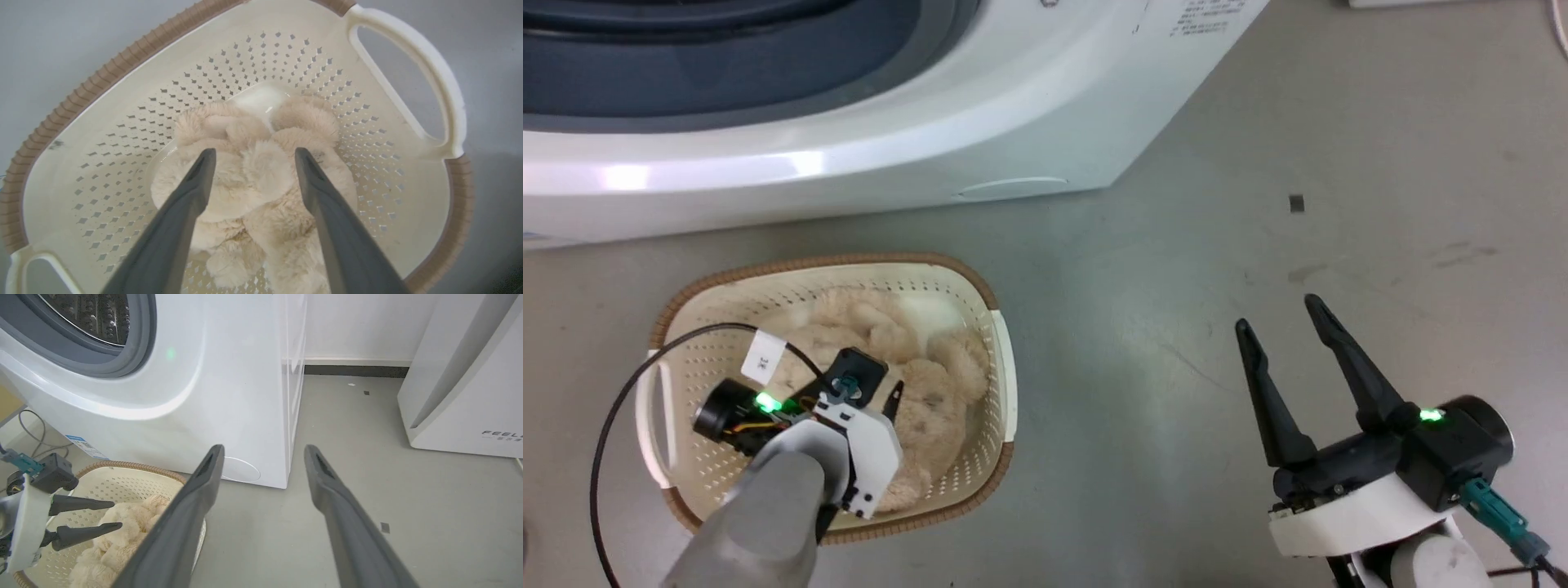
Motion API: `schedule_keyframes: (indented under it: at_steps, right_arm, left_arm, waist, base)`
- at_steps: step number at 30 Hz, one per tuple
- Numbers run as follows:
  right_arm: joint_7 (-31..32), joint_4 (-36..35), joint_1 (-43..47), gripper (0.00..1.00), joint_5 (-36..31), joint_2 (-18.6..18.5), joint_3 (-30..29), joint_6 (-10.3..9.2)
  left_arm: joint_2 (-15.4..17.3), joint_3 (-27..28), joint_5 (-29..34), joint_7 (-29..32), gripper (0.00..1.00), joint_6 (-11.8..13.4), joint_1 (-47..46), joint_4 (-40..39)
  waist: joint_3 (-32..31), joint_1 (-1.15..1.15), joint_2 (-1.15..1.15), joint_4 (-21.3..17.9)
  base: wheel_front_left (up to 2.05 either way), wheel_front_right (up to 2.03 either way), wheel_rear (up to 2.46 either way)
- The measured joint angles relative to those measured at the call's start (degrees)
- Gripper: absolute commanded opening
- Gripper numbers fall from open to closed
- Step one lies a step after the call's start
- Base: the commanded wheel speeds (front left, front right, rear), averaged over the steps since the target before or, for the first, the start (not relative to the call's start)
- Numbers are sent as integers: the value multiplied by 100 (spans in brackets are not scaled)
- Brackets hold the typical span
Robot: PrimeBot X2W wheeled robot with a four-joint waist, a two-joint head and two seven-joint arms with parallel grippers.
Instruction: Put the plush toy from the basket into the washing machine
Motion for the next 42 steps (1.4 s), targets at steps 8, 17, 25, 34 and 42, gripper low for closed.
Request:
schedule_keyframes:
  at_steps: [8,17,25,34,42]
  right_arm:
    - [-81,-87,-32,100,107,-1,3,1]
    - [-198,-185,-116,100,186,-1,30,1]
    - [-248,-247,-183,100,243,0,25,1]
    - [-248,-221,-188,100,260,0,8,1]
    - [-248,-86,-233,100,342,0,24,1]
  left_arm:
    - [76,-278,1,-22,100,-41,-431,590]
    - [232,-563,-83,-38,100,-79,-981,1169]
    - [285,-701,-160,-30,100,-80,-1227,1444]
    - [222,-746,-405,-24,0,-176,-1211,1478]
    - [183,-626,-679,-387,0,-178,-952,1489]
  waist:
    - [425,0,0,-109]
    - [887,0,0,-206]
    - [1175,0,0,-261]
    - [1091,0,0,-221]
    - [652,0,0,-194]
  base:
    - [0,0,0]
    - [0,0,0]
    - [0,0,0]
    - [0,0,0]
    - [0,0,0]
